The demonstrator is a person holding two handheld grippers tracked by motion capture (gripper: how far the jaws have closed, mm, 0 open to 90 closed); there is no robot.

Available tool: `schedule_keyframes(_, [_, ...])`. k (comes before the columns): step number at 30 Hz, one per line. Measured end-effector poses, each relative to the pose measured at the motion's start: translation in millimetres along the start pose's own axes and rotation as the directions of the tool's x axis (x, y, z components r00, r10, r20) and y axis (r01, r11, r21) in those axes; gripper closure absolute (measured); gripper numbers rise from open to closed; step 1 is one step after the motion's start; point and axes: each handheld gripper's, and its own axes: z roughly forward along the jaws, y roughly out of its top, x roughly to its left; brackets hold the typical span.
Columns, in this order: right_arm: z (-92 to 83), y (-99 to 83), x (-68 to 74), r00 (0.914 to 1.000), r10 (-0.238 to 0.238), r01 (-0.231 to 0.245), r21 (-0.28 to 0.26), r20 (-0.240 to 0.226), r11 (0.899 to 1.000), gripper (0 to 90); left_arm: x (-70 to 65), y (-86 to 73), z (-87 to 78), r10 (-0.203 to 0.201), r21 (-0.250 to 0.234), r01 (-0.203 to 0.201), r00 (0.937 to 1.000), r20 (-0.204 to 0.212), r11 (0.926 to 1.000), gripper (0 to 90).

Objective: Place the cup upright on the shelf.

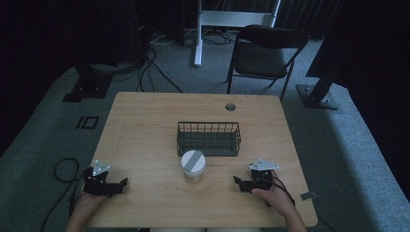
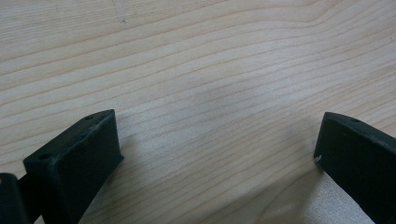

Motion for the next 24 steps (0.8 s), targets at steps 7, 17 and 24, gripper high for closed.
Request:
schedule_keyframes(7, [5.6,7.4,12.6,0.9977,-0.011,0.010,-0.014,-0.067,1.000,13.1,0.0,0.1,-0.2,0.000,0.002,0.000,1.0000,0.000,1.0000,0.5])
schedule_keyframes(17, [11.6,19.8,38.0,0.9862,-0.085,0.079,-0.049,-0.142,0.996,13.0,-0.1,0.0,0.0,-0.002,0.000,0.002,1.0000,0.000,1.0000,0.5])
schedule_keyframes(24, [17.2,25.7,52.3,0.9775,-0.118,0.107,-0.072,-0.175,0.992,13.0,-0.1,0.1,0.0,-0.002,0.000,0.002,1.0000,0.000,1.0000,0.5])
